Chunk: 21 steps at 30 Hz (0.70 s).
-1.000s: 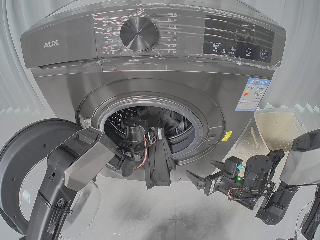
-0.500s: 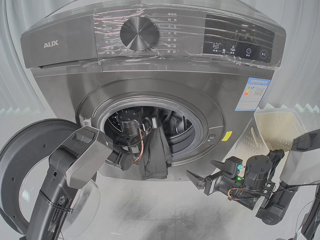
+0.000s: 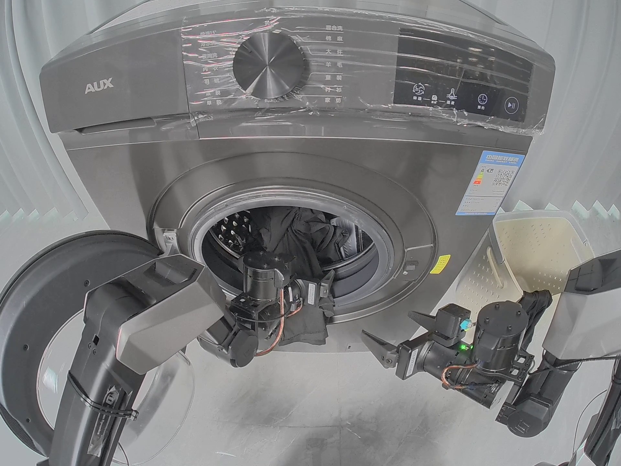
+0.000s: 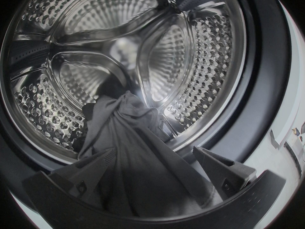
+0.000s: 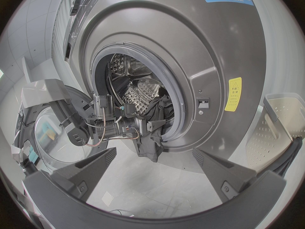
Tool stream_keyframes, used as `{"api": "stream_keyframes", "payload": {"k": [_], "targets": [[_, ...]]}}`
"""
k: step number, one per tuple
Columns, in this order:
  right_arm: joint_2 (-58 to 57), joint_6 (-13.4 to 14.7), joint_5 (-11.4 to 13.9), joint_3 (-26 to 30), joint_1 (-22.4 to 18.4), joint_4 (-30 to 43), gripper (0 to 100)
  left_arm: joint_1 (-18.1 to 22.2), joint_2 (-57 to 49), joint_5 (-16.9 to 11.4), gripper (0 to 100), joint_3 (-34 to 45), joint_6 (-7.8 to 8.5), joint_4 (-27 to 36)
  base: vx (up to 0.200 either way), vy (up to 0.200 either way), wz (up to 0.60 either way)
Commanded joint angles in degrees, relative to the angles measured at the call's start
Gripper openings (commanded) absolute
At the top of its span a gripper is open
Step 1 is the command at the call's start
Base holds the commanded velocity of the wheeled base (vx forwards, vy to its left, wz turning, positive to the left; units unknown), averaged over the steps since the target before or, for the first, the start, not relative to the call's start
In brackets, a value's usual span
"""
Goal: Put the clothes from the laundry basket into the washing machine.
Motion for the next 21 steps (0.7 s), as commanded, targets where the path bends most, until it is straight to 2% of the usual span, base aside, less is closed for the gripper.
{"api": "stream_keyframes", "payload": {"k": [1,8,9,17,21], "targets": [[0.2,0.0,0.1,0.0,0.0,0.0,100,-0.3,0.5,0.0,100,0.1,0.22,0.1,0.0,0.0,0.0],[0.3,0.0,0.1,-0.1,0.0,0.0,100,0.2,2.7,0.0,100,-0.4,0.4,0.1,0.0,0.0,0.0],[0.3,0.0,0.1,0.0,0.0,0.0,100,0.2,2.8,-0.1,0,-0.3,0.4,0.1,0.0,0.0,0.0],[0.3,0.0,0.1,-0.1,0.0,-0.1,100,-0.3,3.3,-0.1,0,-0.5,0.31,-0.4,0.0,0.0,0.0],[0.2,0.1,0.1,-0.1,0.0,0.0,100,-0.2,3.5,0.8,0,-5.5,-0.48,-0.6,0.0,0.0,0.0]]}}
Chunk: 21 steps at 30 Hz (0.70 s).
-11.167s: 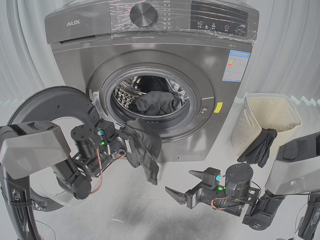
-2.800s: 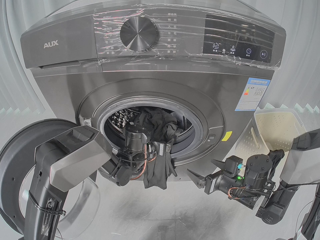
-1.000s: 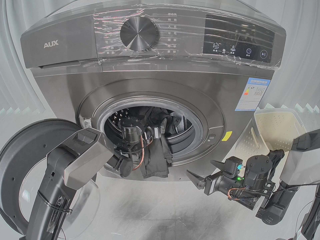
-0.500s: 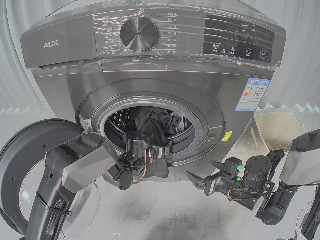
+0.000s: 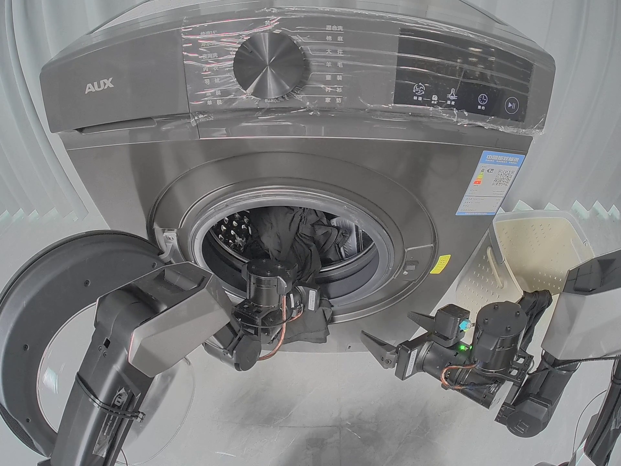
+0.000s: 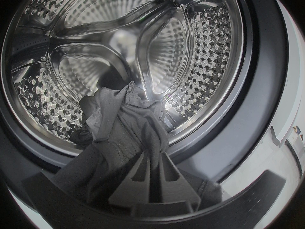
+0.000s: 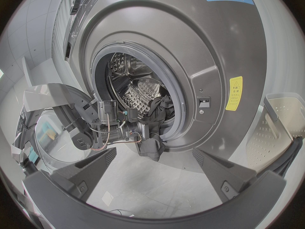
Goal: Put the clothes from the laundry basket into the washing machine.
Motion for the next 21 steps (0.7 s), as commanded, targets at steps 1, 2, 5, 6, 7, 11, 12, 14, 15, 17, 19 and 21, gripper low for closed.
{"api": "stream_keyframes", "payload": {"k": [1,2,5,6,7,11,12,14,15,17,19,21], "targets": [[-0.1,0.0,0.0,0.0,0.0,0.0,100,0.2,1.0,1.1,0,-6.9,-1.09,-0.3,0.0,0.0,0.0],[-0.1,0.0,0.0,0.0,0.0,0.0,100,0.6,2.1,1.8,0,-10.2,-1.71,-0.4,0.0,0.0,0.0],[-0.1,0.0,-0.1,0.1,0.0,0.0,100,1.8,5.0,4.8,0,-18.2,-2.32,-0.6,0.0,0.0,0.0],[-0.1,0.0,-0.1,0.1,0.0,0.0,100,2.1,5.3,5.1,0,-19.8,-2.41,-0.5,0.0,0.0,0.0],[-0.2,0.0,-0.1,0.1,0.0,0.0,100,2.4,5.9,5.4,0,-21.3,-2.32,-0.5,0.0,0.0,0.0],[0.0,0.1,0.0,0.1,0.0,0.0,100,3.0,6.6,5.8,0,-25.3,-2.32,0.0,0.0,0.0,0.0],[0.0,0.1,-0.1,0.1,0.0,0.0,100,3.0,6.6,5.8,0,-25.9,-2.32,0.2,0.0,0.0,0.0],[0.0,0.0,0.0,0.1,0.0,0.0,100,3.0,6.6,5.8,0,-26.6,-2.32,0.4,0.0,0.0,0.0],[0.0,0.0,0.0,0.1,0.0,0.0,100,3.0,6.5,5.8,0,-26.6,-2.32,0.7,0.0,0.0,0.0],[0.0,0.0,0.0,0.1,0.0,0.0,100,3.0,6.5,5.8,0,-26.0,-2.32,0.7,0.0,0.0,0.0],[0.0,0.1,0.0,0.1,0.0,0.0,100,3.0,6.5,5.8,100,-25.8,-2.24,0.4,0.0,0.0,0.0],[0.0,0.1,0.0,0.1,0.0,0.0,100,2.8,6.1,5.8,100,-24.9,-2.59,0.2,0.0,0.0,0.0]]}}
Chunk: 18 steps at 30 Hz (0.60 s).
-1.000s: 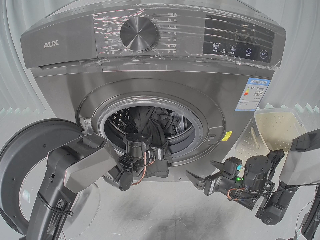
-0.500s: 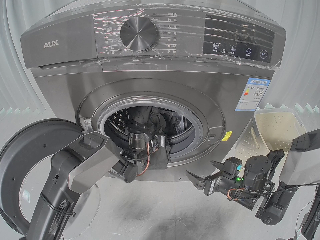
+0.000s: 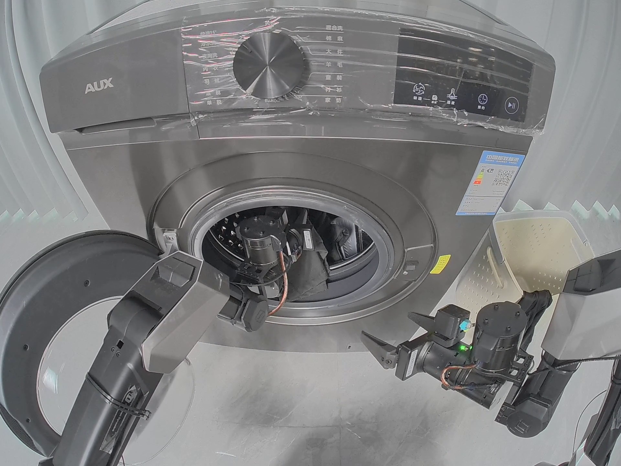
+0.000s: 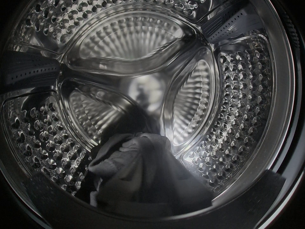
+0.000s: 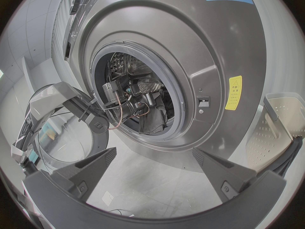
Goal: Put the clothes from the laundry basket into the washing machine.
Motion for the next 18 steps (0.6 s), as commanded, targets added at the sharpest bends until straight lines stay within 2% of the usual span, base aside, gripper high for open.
{"api": "stream_keyframes", "payload": {"k": [1,6,9,11,18], "targets": [[0.0,0.0,0.0,0.0,-0.1,0.0,100,-0.4,-0.3,0.0,100,2.5,-0.26,-0.3,0.0,0.0,0.0],[-0.1,0.0,0.0,0.0,-0.1,0.0,100,-1.9,-5.2,-1.0,100,12.4,-0.17,0.5,0.0,0.0,0.0],[0.0,-0.1,-0.1,0.0,0.0,0.0,100,-3.0,-7.9,-3.9,100,20.4,0.0,1.2,0.0,0.0,0.0],[-0.1,-0.1,-0.1,0.0,0.0,0.0,100,-3.3,-8.0,-4.7,100,22.9,0.44,1.2,0.0,0.0,0.0],[-0.1,-0.1,-0.1,0.0,0.0,0.0,100,-3.3,-5.4,-4.7,100,22.9,1.85,1.3,0.0,0.0,0.0]]}}
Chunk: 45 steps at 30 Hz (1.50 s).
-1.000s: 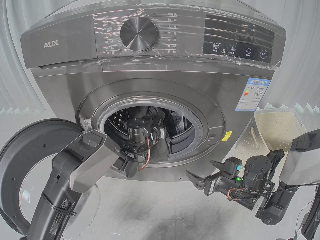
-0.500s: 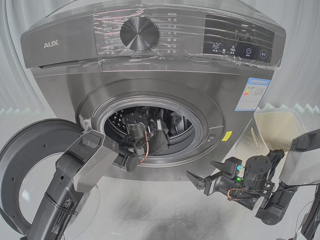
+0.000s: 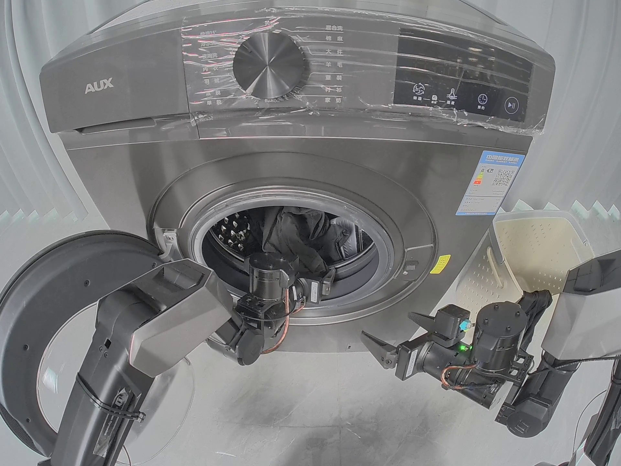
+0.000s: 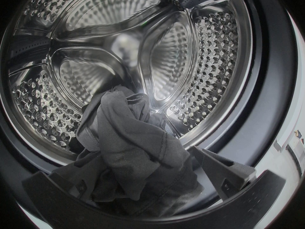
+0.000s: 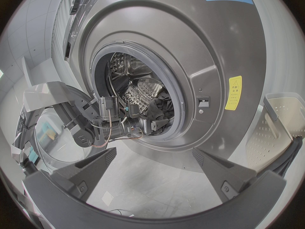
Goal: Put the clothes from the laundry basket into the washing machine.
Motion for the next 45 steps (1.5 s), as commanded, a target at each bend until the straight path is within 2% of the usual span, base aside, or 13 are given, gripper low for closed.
{"api": "stream_keyframes", "payload": {"k": [1,3,4,13,16,19,22,34,45], "targets": [[-0.1,0.0,0.0,0.0,0.0,0.0,100,-0.2,0.5,-0.2,100,0.9,0.93,0.0,0.0,0.0,0.0],[-0.1,0.0,0.1,0.0,0.0,0.0,100,0.0,0.7,-0.2,100,0.8,1.37,0.0,0.0,0.0,0.0],[-0.1,0.0,0.1,0.0,0.0,0.0,100,0.0,0.9,-0.2,0,0.7,1.55,0.0,0.0,0.0,0.0],[-0.1,0.0,0.1,0.0,0.0,0.0,100,0.3,1.1,0.5,0,-2.0,1.55,-0.5,0.0,0.0,0.0],[-0.1,0.0,0.1,0.0,0.0,0.0,100,0.6,1.5,1.6,0,-7.0,0.93,-0.6,0.0,0.0,0.0],[-0.1,0.0,0.0,0.0,0.0,-0.1,100,1.4,3.6,4.2,0,-13.5,0.76,-0.6,0.0,0.0,0.0],[-0.1,0.0,0.0,0.0,0.0,0.0,100,2.2,5.0,4.4,0,-18.9,0.67,-0.3,0.0,0.0,0.0],[0.0,0.0,0.0,0.0,0.0,0.0,100,4.0,8.2,4.9,0,-32.3,0.67,4.5,0.0,0.0,0.0],[-0.1,0.0,0.0,0.0,0.5,0.0,100,4.4,8.8,5.4,0,-34.1,0.76,7.0,0.0,0.0,0.0]]}}
